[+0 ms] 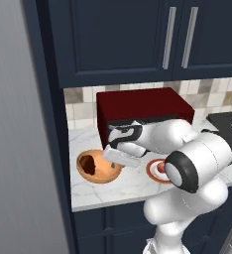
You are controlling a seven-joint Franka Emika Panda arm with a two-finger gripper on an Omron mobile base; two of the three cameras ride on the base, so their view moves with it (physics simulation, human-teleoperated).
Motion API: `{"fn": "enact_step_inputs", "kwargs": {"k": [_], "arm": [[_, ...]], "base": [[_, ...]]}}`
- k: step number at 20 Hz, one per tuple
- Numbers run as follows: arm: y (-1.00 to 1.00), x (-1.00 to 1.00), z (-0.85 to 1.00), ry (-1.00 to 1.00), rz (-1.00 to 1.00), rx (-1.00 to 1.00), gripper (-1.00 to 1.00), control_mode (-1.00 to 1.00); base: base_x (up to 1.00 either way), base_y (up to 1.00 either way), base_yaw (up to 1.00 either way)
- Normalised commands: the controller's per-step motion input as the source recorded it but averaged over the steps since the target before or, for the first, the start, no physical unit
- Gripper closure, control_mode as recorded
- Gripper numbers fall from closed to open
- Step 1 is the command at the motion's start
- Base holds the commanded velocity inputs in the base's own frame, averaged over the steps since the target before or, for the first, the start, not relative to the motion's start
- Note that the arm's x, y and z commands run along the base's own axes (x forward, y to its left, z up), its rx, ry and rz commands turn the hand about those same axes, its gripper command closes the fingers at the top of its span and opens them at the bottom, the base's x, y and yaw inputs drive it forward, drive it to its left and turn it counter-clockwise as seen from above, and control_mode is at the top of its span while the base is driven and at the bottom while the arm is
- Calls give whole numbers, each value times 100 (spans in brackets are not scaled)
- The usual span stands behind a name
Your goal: Remove the peach from the bowl and place it on the small plate. Then place the bowl with only the steak in the microwave, close the door, and press the start button to microwave the steak.
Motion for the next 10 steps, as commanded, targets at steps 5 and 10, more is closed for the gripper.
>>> {"fn": "enact_step_inputs", "kwargs": {"k": [5, 10], "arm": [[-4, -30, 29, -6, 0, 0, 100, -100], [-20, -32, 77, -16, 0, 0, 100, -100]], "base": [[0, 0, 0], [0, 0, 0]]}}
